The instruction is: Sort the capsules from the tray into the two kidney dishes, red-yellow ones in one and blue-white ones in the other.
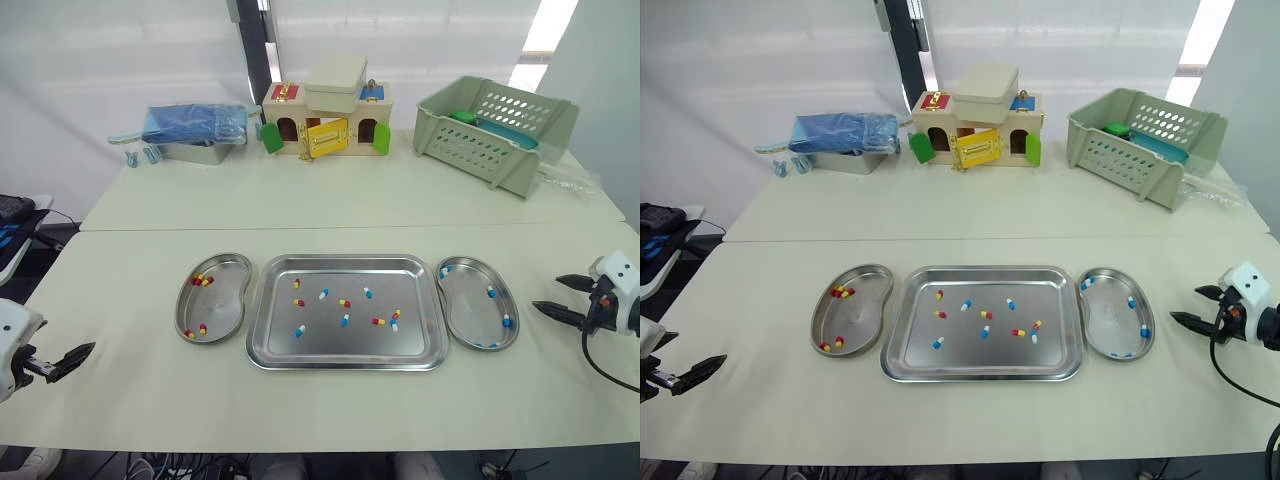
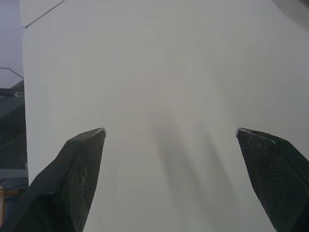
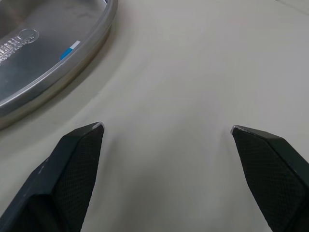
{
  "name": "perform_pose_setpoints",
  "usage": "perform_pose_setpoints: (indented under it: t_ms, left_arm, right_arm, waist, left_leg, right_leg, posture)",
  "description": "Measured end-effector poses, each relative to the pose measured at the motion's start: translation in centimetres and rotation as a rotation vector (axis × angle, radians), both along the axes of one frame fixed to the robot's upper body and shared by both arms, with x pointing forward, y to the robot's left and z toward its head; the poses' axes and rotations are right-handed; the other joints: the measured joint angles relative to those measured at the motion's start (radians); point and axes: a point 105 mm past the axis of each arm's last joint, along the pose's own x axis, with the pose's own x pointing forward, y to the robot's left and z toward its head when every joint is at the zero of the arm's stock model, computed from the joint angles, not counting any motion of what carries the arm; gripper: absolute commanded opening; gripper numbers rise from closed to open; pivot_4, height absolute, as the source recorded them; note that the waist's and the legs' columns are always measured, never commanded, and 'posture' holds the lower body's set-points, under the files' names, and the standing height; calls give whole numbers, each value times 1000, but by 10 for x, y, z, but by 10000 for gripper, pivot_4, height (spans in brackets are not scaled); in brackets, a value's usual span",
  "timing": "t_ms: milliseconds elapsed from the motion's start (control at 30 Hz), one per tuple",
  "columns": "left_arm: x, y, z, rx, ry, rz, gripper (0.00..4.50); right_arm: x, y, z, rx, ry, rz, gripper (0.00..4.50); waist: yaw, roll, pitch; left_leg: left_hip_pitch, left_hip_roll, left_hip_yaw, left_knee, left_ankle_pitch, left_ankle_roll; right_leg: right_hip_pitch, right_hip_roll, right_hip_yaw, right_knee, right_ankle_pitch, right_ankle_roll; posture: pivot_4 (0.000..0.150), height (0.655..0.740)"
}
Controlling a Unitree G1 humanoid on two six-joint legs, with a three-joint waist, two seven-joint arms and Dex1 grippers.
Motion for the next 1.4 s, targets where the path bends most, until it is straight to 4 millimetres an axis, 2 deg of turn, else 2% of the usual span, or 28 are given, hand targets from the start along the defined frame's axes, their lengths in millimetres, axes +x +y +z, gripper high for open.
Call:
perform_pose_setpoints:
  t_ms: [667, 1233, 1300, 1400]
  left_arm:
    - [0, 1, -7, -21, 28, -5, 45000]
    - [-4, -16, -10, -34, 42, -74, 45000]
    - [-3, -23, -10, -60, 11, -105, 45000]
    - [-6, -45, -10, -153, -81, -188, 45000]
  right_arm:
    - [-5, -2, -3, 7, 4, -8, 44576]
    - [-6, -2, -4, 8, 11, -4, 44576]
    - [-9, -2, -7, 11, 23, -1, 44576]
    - [-12, -2, -7, 24, 27, 7, 44576]
  waist:
    - [0, 0, 0]
    - [0, 0, 0]
    - [0, 0, 0]
    - [0, -2, 0]
  left_leg:
    - [1, 1, 4, 0, -1, 2]
    - [1, 1, 6, 0, -1, 2]
    - [1, 1, 6, 0, -1, 3]
    - [1, 1, 8, 0, -2, 3]
  right_leg:
    - [-2, 0, 3, 1, 0, 0]
    - [-2, 0, 5, 1, 0, 0]
    - [-2, 0, 5, 1, 0, 0]
    - [-2, 0, 6, 0, 0, 0]
  posture:
    - [1500, 7400]
    - [1500, 7400]
    - [1500, 7400]
    - [1500, 7400]
